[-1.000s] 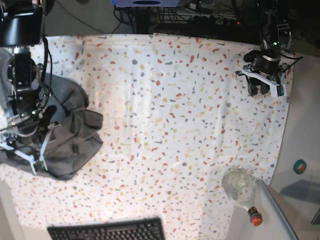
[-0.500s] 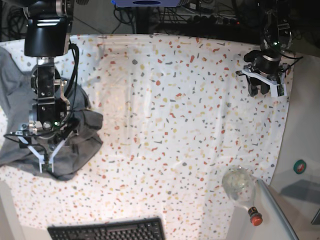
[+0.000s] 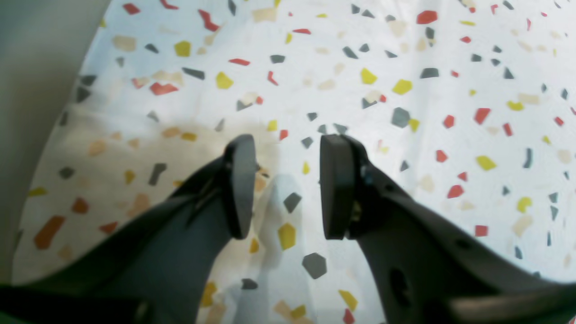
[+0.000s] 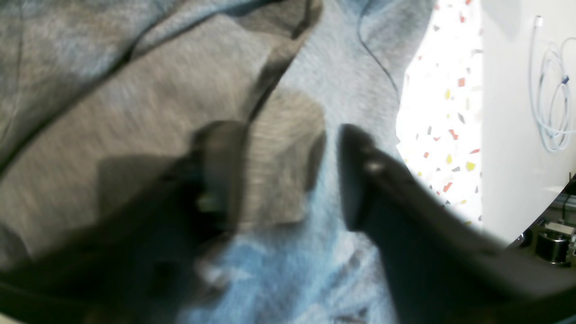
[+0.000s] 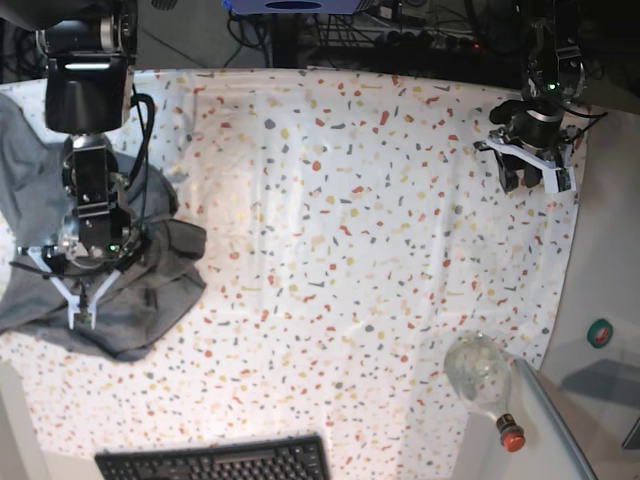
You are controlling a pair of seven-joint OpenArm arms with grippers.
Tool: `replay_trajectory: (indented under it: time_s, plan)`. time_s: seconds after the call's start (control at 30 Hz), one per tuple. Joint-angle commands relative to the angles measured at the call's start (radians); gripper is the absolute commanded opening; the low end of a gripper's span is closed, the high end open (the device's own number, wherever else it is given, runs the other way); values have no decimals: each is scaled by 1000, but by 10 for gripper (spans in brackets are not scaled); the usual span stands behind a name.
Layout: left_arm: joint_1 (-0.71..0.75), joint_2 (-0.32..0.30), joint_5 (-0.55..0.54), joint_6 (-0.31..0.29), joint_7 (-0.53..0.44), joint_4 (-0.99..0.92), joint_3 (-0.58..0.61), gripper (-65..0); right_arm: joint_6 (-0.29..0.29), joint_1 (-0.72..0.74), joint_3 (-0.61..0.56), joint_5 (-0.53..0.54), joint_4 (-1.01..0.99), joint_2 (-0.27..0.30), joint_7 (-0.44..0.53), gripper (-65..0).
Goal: Layout the t-shirt on the table in an organized manner, then fold the t-shirt properly
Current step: 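Press the right gripper into the bunched shirt and grasp it, then reach the left gripper to the shirt and grasp a fold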
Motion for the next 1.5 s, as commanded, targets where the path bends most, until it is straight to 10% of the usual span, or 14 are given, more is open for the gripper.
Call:
replay_trajectory:
  time_s: [0.0, 0.07, 0.37, 0.53, 1.07, 1.33, 1.47]
  plan:
    - [0, -14, -5, -2, -21, 14, -4, -423, -6, 21, 3, -16, 31, 10, -3, -540]
    - [0, -14, -5, -2, -21, 14, 0, -423, -6, 21, 3, -15, 37, 27, -40, -650]
    - [-8, -21, -3, -2, -21, 22, 131, -428, -6, -3, 5, -16, 78, 87, -55, -650]
    - [-95, -11, -5, -2, -21, 9, 402, -650, -5, -66, 5, -16, 209, 99, -56, -650]
    - [-628, 396, -14, -2, -38, -455, 1048, -650, -5, -68, 3, -13, 126, 110, -46, -650]
    - [-680, 396, -131, -1, -167, -518, 1130, -650, -5, -64, 3, -10, 85, 144, -44, -650]
    - [-611, 275, -244, -1, -167, -492, 1005, -650, -8, -12, 5, -10, -81, 142, 37, -650]
